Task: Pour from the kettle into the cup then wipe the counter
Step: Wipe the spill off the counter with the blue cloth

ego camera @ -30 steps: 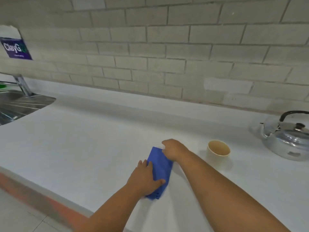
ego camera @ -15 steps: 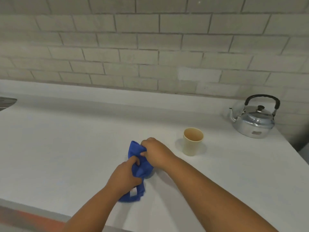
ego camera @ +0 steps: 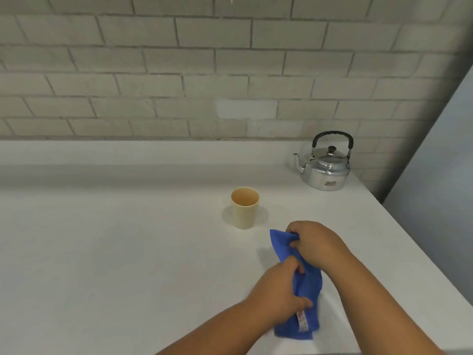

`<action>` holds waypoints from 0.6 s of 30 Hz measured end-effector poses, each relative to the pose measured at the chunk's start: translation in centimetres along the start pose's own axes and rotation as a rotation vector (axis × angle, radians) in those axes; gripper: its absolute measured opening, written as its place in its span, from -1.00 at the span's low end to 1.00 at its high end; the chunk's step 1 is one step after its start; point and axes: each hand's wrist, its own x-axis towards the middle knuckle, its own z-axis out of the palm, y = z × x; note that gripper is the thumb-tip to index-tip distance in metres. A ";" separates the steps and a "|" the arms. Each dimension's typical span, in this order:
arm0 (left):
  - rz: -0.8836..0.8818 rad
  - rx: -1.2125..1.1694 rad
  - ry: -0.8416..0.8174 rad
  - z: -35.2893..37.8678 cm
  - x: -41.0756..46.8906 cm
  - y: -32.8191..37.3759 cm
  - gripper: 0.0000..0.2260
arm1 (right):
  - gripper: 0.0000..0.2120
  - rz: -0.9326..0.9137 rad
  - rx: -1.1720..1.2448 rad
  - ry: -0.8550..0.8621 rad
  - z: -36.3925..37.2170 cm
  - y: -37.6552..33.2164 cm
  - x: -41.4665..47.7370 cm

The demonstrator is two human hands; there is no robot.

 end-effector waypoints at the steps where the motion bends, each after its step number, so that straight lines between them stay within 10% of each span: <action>1: 0.005 0.070 -0.036 0.0 0.4 -0.1 -0.55 | -0.81 0.020 -0.035 0.045 1.2 0.4 0.4; 9: -0.014 0.445 0.371 -7.3 -1.1 -9.6 -0.66 | -0.28 0.011 -0.073 0.056 10.8 0.5 -0.5; 18: -0.332 0.570 0.337 -10.3 -2.7 -19.3 -0.47 | -0.47 -0.019 -0.094 0.084 11.5 -0.8 1.7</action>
